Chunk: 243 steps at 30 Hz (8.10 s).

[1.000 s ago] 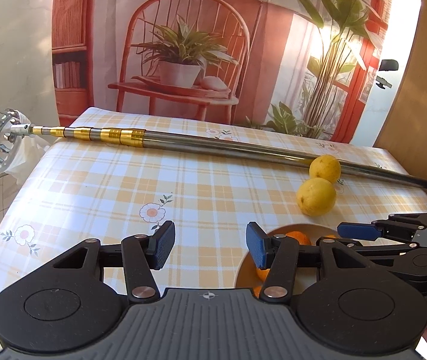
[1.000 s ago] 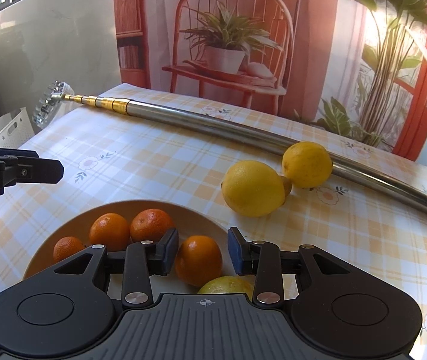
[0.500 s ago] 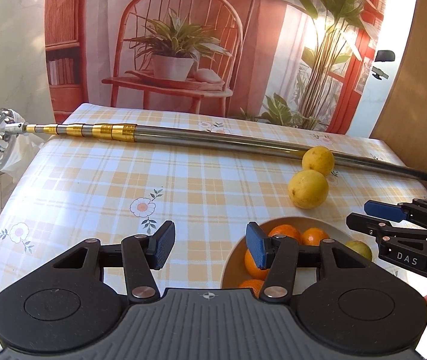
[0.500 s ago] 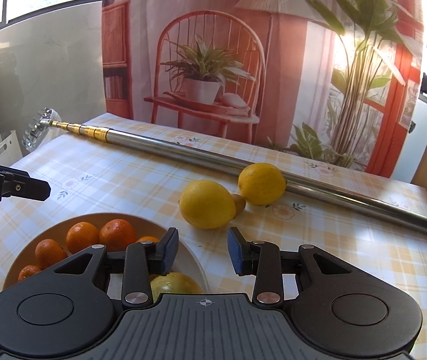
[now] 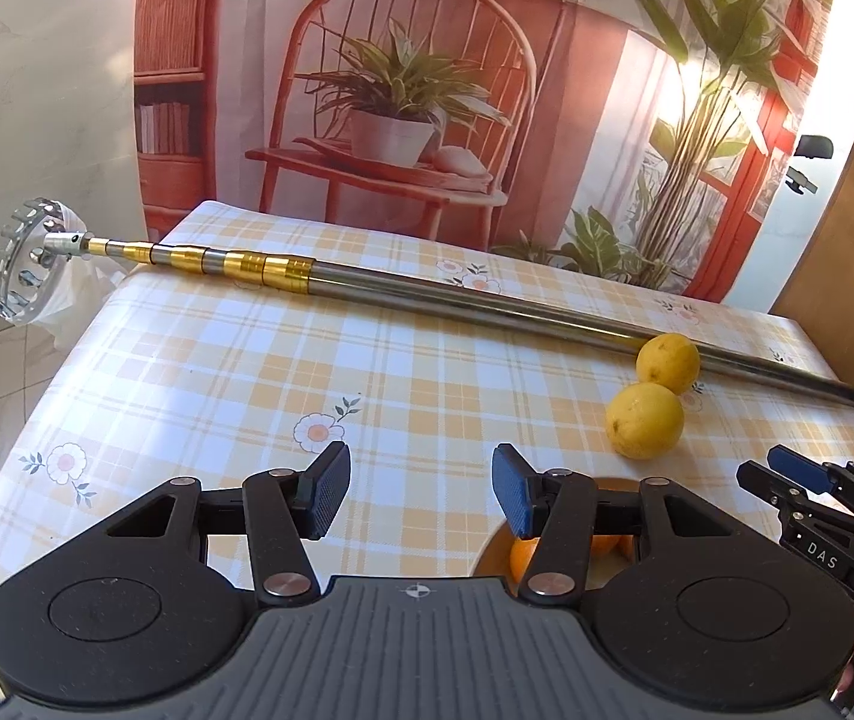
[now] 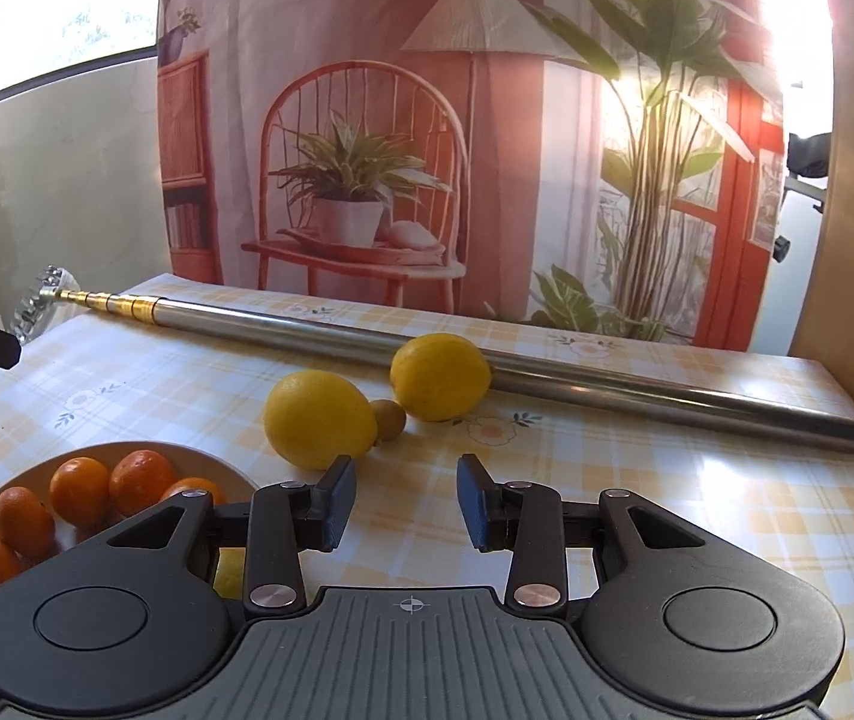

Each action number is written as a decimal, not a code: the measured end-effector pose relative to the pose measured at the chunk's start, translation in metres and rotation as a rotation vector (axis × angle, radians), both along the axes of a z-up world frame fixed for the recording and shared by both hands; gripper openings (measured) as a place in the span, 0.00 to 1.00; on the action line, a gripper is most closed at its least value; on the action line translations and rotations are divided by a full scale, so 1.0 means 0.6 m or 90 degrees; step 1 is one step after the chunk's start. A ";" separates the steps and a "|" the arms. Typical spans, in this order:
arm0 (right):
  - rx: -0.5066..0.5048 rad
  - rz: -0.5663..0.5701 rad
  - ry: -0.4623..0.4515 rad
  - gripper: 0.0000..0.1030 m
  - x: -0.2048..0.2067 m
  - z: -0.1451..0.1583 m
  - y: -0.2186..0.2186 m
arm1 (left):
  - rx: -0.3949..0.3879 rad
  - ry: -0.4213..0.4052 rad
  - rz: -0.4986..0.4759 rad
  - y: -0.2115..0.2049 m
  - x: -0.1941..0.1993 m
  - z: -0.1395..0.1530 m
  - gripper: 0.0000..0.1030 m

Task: Organize fruits
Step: 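Move both open tools toward the lemons and kiwi by the metal pole, then close the right tool on a yellow lemon beside the pole, then close the left tool on the small brown kiwi while the right tool holds the lemon, then carry the kiwi to the plate and open the left tool while the right tool carries the lemon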

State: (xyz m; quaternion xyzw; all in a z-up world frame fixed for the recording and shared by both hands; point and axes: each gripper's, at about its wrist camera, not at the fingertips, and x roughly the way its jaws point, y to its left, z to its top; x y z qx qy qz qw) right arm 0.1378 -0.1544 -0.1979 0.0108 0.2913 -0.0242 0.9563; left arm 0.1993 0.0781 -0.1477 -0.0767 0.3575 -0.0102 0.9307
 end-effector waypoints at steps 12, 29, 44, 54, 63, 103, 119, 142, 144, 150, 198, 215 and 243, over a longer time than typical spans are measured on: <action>0.058 -0.048 -0.015 0.34 0.000 -0.036 -0.050 | 0.025 0.004 -0.063 -0.061 0.023 0.010 0.53; 0.106 -0.055 -0.004 0.37 0.003 -0.036 -0.069 | 0.018 0.018 -0.096 -0.107 0.078 0.001 0.54; 0.088 0.022 0.041 0.44 0.124 0.035 -0.009 | 0.020 -0.024 0.001 -0.006 0.057 0.006 0.54; -0.007 0.076 0.106 0.51 0.192 0.005 0.082 | -0.015 -0.025 0.030 0.036 0.045 -0.004 0.54; 0.007 0.082 0.111 0.41 0.165 -0.007 0.059 | -0.034 -0.018 0.033 0.040 0.040 -0.012 0.54; 0.165 -0.010 0.123 0.52 0.070 -0.037 -0.035 | -0.016 0.031 -0.046 -0.019 0.029 -0.029 0.54; 0.044 -0.015 0.041 0.52 0.018 -0.049 -0.086 | -0.007 0.055 -0.164 -0.107 0.096 -0.026 0.54; 0.116 -0.038 0.022 0.52 0.011 -0.059 -0.111 | 0.100 0.068 -0.313 -0.244 0.253 -0.110 0.44; 0.117 -0.038 0.022 0.52 0.011 -0.059 -0.112 | 0.109 0.070 -0.306 -0.247 0.258 -0.116 0.44; 0.117 -0.038 0.022 0.52 0.011 -0.059 -0.112 | 0.107 0.090 -0.303 -0.252 0.276 -0.129 0.31; 0.087 -0.055 0.026 0.52 0.005 -0.053 -0.095 | 0.050 0.031 -0.169 -0.096 0.011 -0.037 0.27; 0.146 -0.089 0.028 0.51 -0.049 -0.009 -0.060 | -0.007 0.038 -0.173 -0.064 -0.023 -0.051 0.27; 0.171 -0.039 0.001 0.51 -0.099 0.029 -0.018 | -0.037 0.156 -0.311 -0.103 -0.054 -0.107 0.27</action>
